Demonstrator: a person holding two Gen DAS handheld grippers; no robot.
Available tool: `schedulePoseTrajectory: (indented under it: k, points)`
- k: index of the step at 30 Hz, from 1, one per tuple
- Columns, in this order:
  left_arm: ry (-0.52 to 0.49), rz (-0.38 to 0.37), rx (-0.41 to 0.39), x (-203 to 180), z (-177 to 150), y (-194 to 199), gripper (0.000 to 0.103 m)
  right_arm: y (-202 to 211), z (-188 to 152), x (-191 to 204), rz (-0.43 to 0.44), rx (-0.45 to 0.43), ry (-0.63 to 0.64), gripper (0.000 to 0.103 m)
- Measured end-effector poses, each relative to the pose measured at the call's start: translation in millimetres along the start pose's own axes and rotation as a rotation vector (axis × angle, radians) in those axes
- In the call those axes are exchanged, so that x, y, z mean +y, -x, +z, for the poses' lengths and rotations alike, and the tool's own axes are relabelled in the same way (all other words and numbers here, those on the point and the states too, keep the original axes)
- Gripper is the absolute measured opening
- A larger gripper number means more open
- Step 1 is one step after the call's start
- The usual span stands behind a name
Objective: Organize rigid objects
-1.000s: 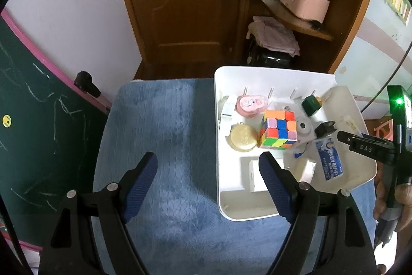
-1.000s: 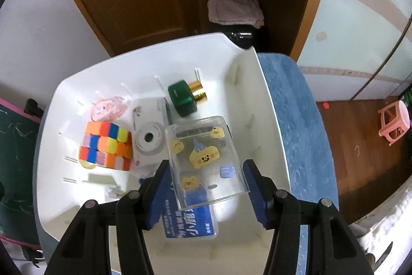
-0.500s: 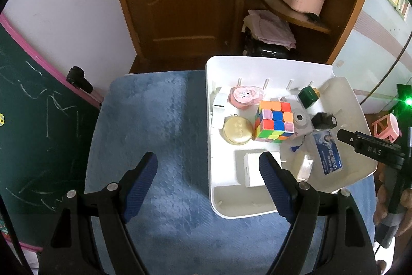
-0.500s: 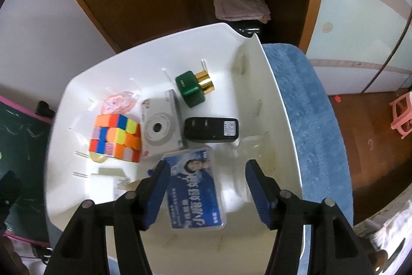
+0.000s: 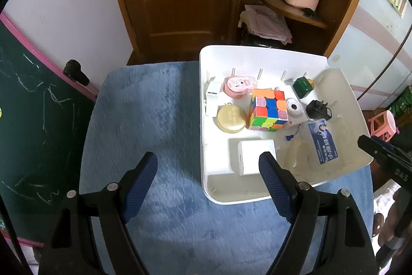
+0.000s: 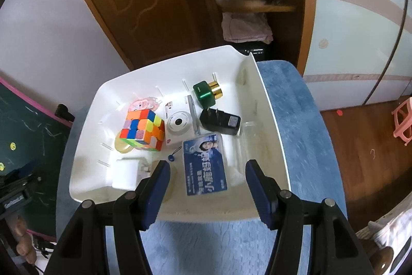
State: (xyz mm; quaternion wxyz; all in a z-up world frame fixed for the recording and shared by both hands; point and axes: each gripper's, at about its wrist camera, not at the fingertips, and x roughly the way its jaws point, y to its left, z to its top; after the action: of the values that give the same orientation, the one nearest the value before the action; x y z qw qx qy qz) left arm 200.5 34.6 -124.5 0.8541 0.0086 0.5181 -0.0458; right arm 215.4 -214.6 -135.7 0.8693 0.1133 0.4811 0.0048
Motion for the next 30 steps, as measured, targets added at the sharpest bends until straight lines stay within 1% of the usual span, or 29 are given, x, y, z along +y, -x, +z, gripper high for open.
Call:
schedulePoseTrajectory:
  k: [10,15,20,24,30]
  points:
    - [0.004,-0.018,0.013,-3,-9,12,0.083,28,-21,-1,0.025,-0.018,-0.032,0.062]
    - [0.003,-0.020,0.016,-5,-17,23,0.083,46,-32,5,0.032,-0.034,-0.036,0.062]
    - [-0.005,-0.011,0.000,-8,-29,45,0.083,74,-46,18,0.031,-0.070,-0.016,0.062]
    - [-0.010,-0.014,-0.007,-11,-39,65,0.083,99,-57,29,0.007,-0.098,0.008,0.062]
    - [-0.023,-0.031,-0.036,-22,-55,108,0.083,133,-70,39,0.014,-0.088,-0.015,0.062]
